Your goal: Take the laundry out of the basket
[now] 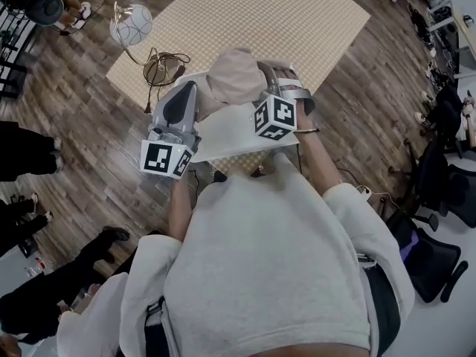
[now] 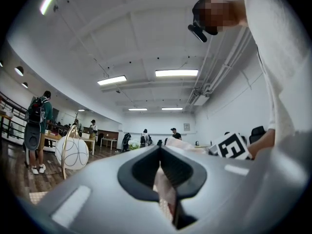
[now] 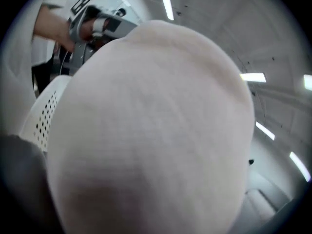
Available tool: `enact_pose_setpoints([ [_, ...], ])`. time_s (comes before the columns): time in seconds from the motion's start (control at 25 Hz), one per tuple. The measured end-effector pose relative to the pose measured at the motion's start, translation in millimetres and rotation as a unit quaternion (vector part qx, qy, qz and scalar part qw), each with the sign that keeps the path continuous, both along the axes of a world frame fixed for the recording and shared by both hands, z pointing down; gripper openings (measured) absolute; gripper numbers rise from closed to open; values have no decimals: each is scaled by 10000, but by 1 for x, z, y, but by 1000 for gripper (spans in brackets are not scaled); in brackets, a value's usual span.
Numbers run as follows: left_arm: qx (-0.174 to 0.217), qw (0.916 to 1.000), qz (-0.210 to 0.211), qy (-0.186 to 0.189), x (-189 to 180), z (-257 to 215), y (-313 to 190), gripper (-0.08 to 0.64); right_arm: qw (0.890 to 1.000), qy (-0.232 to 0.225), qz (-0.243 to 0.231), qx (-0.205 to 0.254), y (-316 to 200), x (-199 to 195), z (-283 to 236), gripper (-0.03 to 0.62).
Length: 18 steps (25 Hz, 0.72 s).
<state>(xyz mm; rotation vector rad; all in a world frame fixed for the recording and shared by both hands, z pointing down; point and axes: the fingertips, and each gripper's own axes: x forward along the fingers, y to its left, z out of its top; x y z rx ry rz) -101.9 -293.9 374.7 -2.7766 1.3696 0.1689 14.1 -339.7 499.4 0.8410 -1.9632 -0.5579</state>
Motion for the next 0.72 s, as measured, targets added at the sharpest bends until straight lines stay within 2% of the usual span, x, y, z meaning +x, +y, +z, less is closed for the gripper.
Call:
enact_pose_setpoints([
  [0.08, 28, 10000, -57, -29, 0, -2, 0, 8, 9928, -1033, 280, -537, 2, 3, 3, 247],
  [0.12, 40, 9999, -97, -44, 0, -4, 0, 7, 9805, -1708, 426, -875, 3, 5, 3, 247],
  [0.16, 47, 9999, -140, -62, -1, -5, 0, 8, 9594, -2471, 557, -1238, 4, 6, 0, 247],
  [0.2, 46, 9998, -184, -85, 0, -7, 1, 6, 9295, -3264, 650, -1589, 6, 8, -6, 247],
  [0.24, 38, 9997, -228, -113, 0, -8, 2, 6, 8944, -4001, 699, -1874, 8, 11, -14, 247],
  [0.28, 28, 9995, -271, -140, 2, -8, 5, 6, 8615, -4592, 715, -2046, 10, 16, -23, 247],
  [0.32, 18, 9994, -315, -165, 3, -8, 7, 6, 8389, -4974, 708, -2092, 11, 21, -31, 247],
  [0.36, 6, 9992, -360, -189, 4, -8, 9, 6, 8293, -5159, 673, -2041, 12, 26, -37, 247],
  [0.48, -93, 9984, -493, -273, 10, -1, 15, 6, 8290, -5256, 472, -1852, 16, 35, -43, 247],
  [0.72, -338, 9970, -583, -375, 31, 16, 32, 7, 8346, -5182, 258, -1850, 29, 44, -41, 247],
])
